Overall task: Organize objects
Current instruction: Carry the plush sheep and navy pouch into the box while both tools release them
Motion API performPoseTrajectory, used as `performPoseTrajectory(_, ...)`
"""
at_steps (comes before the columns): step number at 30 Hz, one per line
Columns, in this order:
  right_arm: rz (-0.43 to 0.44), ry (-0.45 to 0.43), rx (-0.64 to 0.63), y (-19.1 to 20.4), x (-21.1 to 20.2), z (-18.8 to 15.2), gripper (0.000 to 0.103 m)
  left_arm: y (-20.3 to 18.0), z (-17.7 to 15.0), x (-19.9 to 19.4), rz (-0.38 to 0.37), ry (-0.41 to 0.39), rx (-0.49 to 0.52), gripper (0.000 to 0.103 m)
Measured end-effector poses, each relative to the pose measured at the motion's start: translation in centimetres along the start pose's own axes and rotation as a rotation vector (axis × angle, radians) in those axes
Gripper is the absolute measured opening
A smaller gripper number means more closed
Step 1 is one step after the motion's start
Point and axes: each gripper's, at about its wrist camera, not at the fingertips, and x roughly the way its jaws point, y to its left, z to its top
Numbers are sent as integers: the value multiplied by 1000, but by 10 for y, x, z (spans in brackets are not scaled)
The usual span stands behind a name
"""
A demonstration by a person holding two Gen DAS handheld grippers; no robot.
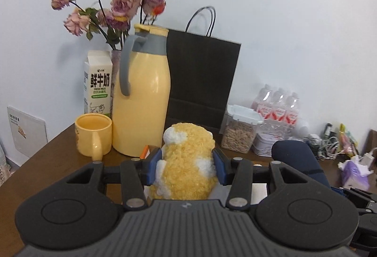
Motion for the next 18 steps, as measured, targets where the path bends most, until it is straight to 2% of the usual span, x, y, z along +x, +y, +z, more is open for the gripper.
performPoseTrajectory(4,-10,79,21,-17,46,5,61,-4,1,47,50,52,15,48)
performPoseTrajectory(10,-55,204,81,-38,96,-11,61,-1,-14,104,116,190,34,48)
performPoseTrajectory(13,-60,243,87,-41,106,-20,61,2,-23,115,104,240,33,48)
performPoseTrajectory(18,-56,252,72,-38,107,-25,56,0,-27,113,99,249,43,48)
